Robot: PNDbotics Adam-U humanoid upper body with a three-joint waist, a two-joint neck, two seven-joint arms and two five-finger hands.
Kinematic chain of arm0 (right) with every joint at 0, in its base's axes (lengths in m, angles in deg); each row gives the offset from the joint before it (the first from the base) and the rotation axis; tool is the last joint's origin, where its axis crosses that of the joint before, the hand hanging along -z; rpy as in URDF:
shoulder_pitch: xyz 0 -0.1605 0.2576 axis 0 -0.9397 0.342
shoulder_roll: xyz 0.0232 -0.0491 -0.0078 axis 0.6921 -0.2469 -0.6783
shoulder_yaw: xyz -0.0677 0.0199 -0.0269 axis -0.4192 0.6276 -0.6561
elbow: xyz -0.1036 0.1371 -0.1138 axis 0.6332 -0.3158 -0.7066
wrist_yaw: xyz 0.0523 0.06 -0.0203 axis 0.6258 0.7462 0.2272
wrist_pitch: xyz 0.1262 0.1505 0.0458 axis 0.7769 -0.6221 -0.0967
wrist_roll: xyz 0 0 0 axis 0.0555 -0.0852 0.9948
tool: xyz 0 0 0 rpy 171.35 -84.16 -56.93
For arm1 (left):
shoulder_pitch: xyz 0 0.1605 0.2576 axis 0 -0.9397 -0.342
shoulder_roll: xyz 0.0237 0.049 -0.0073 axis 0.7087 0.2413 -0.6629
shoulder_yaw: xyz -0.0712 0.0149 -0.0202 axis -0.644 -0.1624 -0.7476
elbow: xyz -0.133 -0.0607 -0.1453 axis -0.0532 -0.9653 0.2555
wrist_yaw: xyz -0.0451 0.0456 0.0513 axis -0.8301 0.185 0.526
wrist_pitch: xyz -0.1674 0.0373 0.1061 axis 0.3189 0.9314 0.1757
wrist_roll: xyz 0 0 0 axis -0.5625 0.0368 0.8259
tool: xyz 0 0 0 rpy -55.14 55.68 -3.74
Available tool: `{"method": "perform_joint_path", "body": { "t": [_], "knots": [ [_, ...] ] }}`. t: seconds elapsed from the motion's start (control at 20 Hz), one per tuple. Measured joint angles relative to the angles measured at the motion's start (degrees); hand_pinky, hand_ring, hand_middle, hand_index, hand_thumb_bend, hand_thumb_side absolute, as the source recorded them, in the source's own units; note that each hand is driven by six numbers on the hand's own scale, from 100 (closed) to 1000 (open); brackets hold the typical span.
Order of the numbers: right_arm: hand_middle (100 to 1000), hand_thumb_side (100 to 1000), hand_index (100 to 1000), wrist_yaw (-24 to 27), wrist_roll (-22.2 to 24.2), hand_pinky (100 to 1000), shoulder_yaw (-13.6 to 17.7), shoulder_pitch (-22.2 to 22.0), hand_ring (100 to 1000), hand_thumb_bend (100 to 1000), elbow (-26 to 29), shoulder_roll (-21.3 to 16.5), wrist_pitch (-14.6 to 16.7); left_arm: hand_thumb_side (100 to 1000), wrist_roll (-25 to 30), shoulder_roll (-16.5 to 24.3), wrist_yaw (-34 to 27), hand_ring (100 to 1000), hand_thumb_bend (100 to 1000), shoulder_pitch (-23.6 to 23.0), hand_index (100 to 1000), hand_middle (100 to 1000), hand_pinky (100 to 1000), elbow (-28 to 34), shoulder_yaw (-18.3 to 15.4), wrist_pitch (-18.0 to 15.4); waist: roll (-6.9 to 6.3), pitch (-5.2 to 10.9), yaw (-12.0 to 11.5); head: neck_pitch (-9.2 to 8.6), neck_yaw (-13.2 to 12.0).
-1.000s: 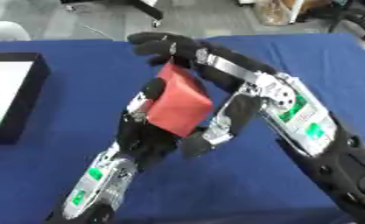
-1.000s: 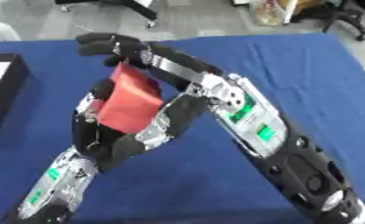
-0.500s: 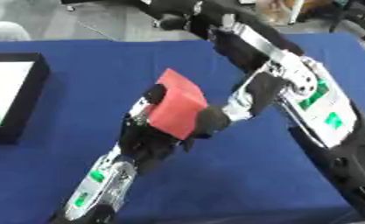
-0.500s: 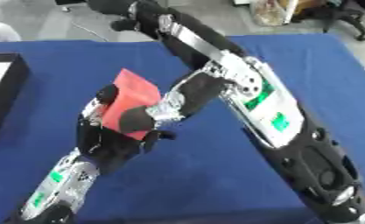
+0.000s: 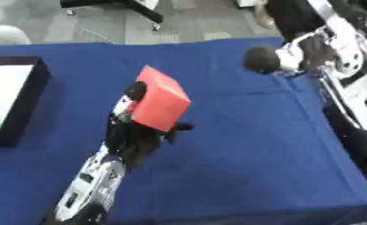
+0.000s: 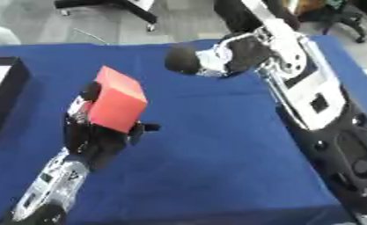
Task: Pick up the objects with one hand, pass them to the other hand, and then place them into the box on the other side of the table.
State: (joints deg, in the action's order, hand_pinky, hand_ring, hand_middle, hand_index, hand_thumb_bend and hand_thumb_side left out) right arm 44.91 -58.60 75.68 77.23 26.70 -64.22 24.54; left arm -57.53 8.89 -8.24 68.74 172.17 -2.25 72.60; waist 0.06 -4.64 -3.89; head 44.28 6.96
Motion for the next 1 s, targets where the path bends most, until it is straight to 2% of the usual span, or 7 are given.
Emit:
{"method": "perform_joint_path", "body": {
  "t": [0.1,0.2,0.4,0.75,1.0],
  "knots": [
    [923,580,936,0.0,-2.9,894,2.1,-1.5,976,681,0.0,-0.6,-0.5,750,-1.8,1.6,1.0,283,100,0.0,495,180,832,0.8,-1.6,-0.6,-0.33,0.06,0.1,0.00,-1.8],
    [923,572,935,-0.4,-5.2,892,3.5,-3.1,980,684,0.0,-0.9,-1.1,731,-3.8,3.6,2.1,274,100,0.0,492,171,834,1.9,-3.4,-1.1,-0.61,0.37,0.3,0.00,-4.6],
    [921,549,932,-2.0,-7.1,891,4.4,-6.6,987,686,0.0,-1.1,-2.1,675,-8.3,8.8,5.1,252,100,1.2,485,145,834,4.7,-7.1,-1.4,-1.38,0.89,0.5,-0.07,-11.0],
    [926,532,931,-4.7,-4.8,891,3.2,-10.4,999,695,0.0,-0.7,-2.9,592,-15.1,20.1,13.5,227,100,3.8,480,117,824,9.1,-12.0,1.0,-2.16,1.40,1.1,-2.04,-20.3],
    [927,525,931,-5.9,-2.6,892,2.0,-11.5,1000,699,0.0,-0.3,-3.1,493,-19.1,27.6,22.5,217,100,5.8,482,105,798,7.7,-14.3,4.7,-2.66,1.72,1.5,-2.33,-25.8]
  ]
}}
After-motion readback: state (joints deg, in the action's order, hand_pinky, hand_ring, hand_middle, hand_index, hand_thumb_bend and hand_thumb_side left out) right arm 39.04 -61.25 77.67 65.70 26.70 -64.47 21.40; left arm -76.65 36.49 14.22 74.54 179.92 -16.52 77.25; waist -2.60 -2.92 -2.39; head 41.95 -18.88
